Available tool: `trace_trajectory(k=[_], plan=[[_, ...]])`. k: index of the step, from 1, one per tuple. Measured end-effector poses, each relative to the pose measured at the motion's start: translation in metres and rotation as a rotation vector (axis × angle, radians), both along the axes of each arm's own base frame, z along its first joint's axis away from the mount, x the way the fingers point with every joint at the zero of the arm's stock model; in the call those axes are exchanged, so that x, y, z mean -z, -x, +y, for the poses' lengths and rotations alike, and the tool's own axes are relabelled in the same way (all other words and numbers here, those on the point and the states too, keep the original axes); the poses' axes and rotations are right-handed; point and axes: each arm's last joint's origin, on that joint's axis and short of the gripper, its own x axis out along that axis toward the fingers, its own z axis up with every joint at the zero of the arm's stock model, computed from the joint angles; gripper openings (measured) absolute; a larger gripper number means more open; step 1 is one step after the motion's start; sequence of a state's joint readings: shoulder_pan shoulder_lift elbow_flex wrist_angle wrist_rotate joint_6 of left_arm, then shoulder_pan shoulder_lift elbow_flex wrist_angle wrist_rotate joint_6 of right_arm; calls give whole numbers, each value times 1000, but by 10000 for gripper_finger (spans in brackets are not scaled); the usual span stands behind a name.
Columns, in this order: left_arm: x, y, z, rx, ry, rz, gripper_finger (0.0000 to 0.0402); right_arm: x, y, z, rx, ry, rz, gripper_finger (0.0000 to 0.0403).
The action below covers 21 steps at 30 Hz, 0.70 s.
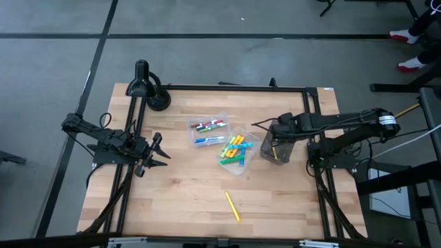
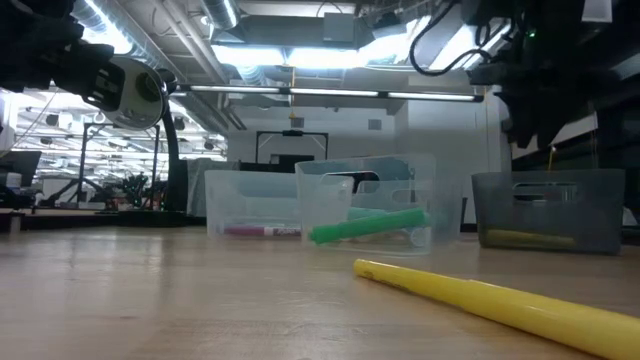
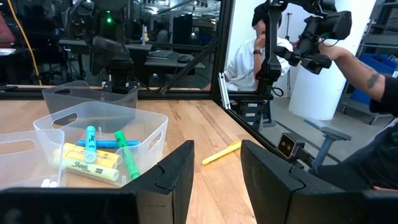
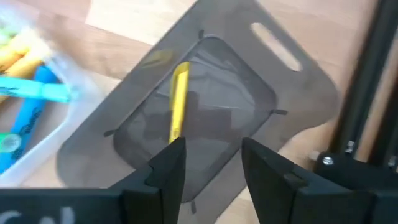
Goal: Pick & Place Markers
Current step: Put the yellow pen into the black bin
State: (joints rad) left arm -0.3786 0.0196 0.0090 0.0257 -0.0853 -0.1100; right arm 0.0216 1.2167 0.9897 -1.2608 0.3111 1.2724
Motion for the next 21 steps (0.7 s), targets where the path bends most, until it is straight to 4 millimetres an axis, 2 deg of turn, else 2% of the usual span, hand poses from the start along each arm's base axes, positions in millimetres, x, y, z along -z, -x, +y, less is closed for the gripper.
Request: trace_trajectory(k=[12, 21], plan=[[0, 0, 0, 0, 0, 0, 127, -6, -26, 2, -286, 18, -193, 155], [0, 0, 0, 0, 0, 0, 127, -12, -40, 17, -425, 13, -342, 155]])
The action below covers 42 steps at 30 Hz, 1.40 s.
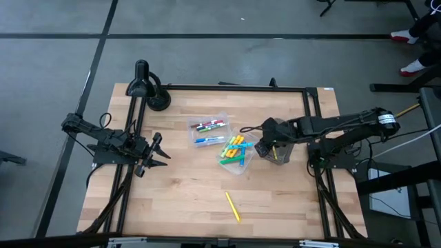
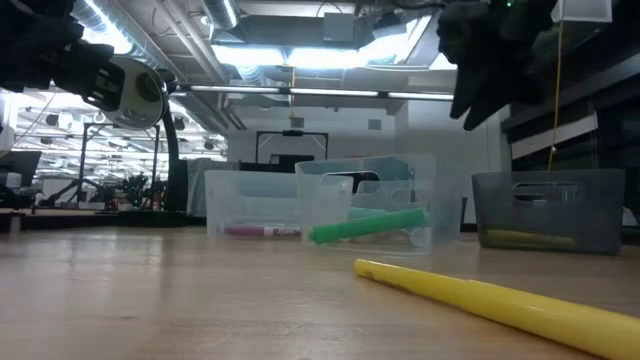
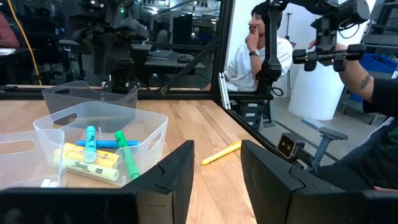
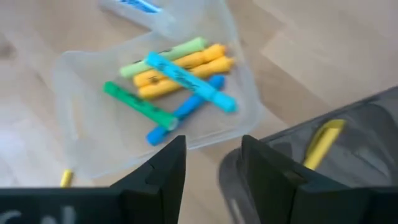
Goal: Pick & Place Markers
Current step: Put the yellow pen into the black bin
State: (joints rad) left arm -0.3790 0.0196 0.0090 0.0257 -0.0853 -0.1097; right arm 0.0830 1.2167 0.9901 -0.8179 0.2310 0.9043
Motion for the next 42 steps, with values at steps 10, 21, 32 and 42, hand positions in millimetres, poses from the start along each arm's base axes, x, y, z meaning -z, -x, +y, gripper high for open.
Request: trace_trajectory(k=[10, 21, 32, 42], plan=[[0, 0, 0, 0, 0, 0, 128, -4, -9, 27, -95, 3, -109, 155], [0, 0, 0, 0, 0, 0, 127, 32, -35, 74, -235, 10, -59, 155], [0, 0, 0, 0, 0, 0, 127, 60, -52, 136, -403, -34, -165, 155], [0, 0, 0, 0, 0, 0, 128, 87, -64, 174, -472, -36, -273, 153]])
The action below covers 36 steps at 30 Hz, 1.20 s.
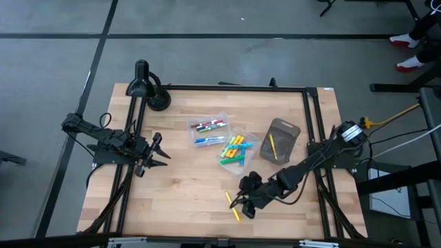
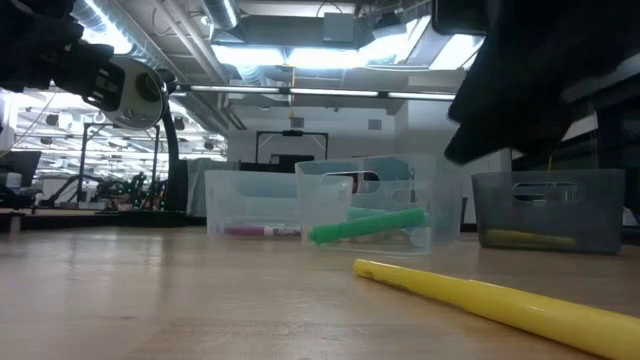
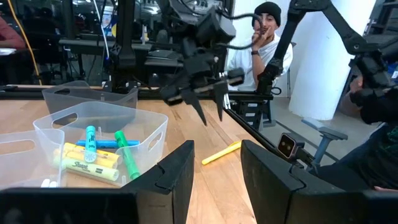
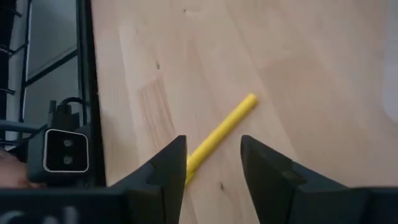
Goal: Pick & Place Markers
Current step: Put the yellow pen into the black bin
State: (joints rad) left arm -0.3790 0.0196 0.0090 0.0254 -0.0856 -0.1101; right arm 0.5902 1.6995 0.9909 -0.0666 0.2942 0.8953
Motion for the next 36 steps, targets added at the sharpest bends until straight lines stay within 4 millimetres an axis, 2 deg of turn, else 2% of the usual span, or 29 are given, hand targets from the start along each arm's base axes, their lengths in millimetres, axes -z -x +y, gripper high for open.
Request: trace_trajectory(k=[5, 13, 20, 23, 27, 36], plan=[[0, 0, 0, 0, 0, -1, 128, 11, -9, 16, -55, 40, -6, 141], [0, 0, 0, 0, 0, 0, 127, -1, -23, 52, -138, 135, -26, 112], [0, 0, 0, 0, 0, -1, 127, 2, -37, 68, -158, 193, 51, 107], [0, 0, 0, 0, 0, 0, 127, 10, -41, 70, -159, 226, 100, 107], [0, 0, 0, 0, 0, -1, 128, 16, -43, 63, -144, 266, 169, 107], [0, 0, 0, 0, 0, -1, 127, 18, -48, 51, -88, 257, 205, 115]])
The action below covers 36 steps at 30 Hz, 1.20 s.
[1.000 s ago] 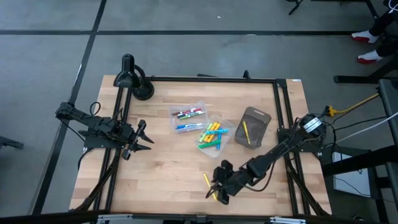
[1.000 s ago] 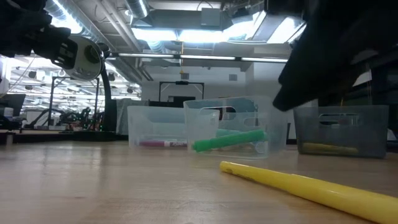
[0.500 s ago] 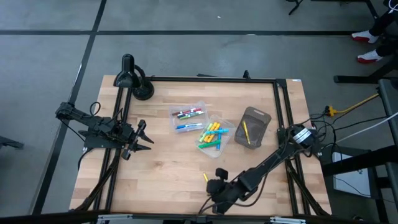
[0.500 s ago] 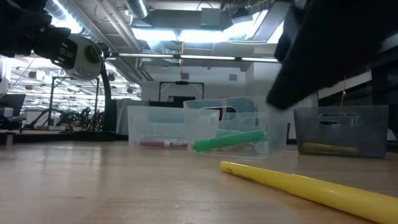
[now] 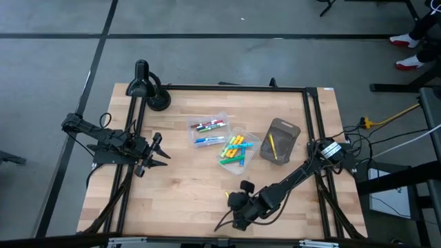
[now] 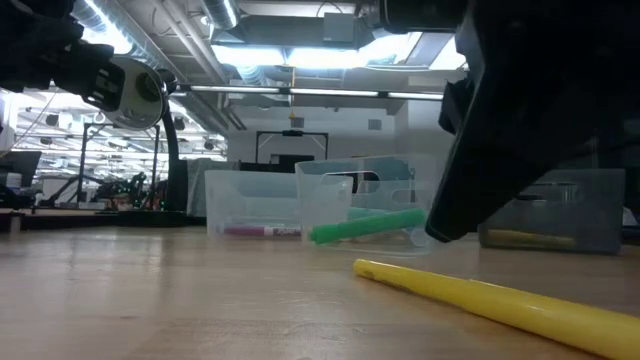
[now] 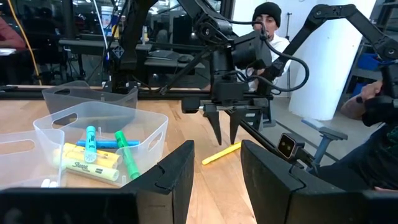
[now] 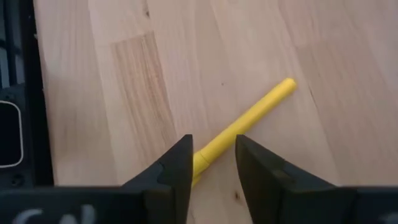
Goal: Pick & Place Markers
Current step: Put the yellow pen into the black bin
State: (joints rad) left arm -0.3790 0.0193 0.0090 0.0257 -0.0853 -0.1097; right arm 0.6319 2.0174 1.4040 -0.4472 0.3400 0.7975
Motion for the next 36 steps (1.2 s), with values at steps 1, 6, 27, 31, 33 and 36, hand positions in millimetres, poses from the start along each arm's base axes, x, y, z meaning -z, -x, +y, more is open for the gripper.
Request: trace_trajectory(k=[1, 6, 27, 31, 33, 36], plan=[[0, 0, 0, 0, 0, 0, 128, 0, 0, 0, 10, -5, 3, 122], [0, 0, 0, 0, 0, 0, 127, 0, 0, -1, 41, -23, 6, 179], [0, 0, 0, 0, 0, 0, 127, 52, 2, -1, 2, 115, 180, 217], [0, 0, 0, 0, 0, 0, 127, 50, 4, -2, -18, 137, 208, 183], [0, 0, 0, 0, 0, 0, 127, 48, 3, -2, -22, 142, 214, 160], [0, 0, 0, 0, 0, 0, 128, 45, 2, -1, -28, 148, 223, 119]])
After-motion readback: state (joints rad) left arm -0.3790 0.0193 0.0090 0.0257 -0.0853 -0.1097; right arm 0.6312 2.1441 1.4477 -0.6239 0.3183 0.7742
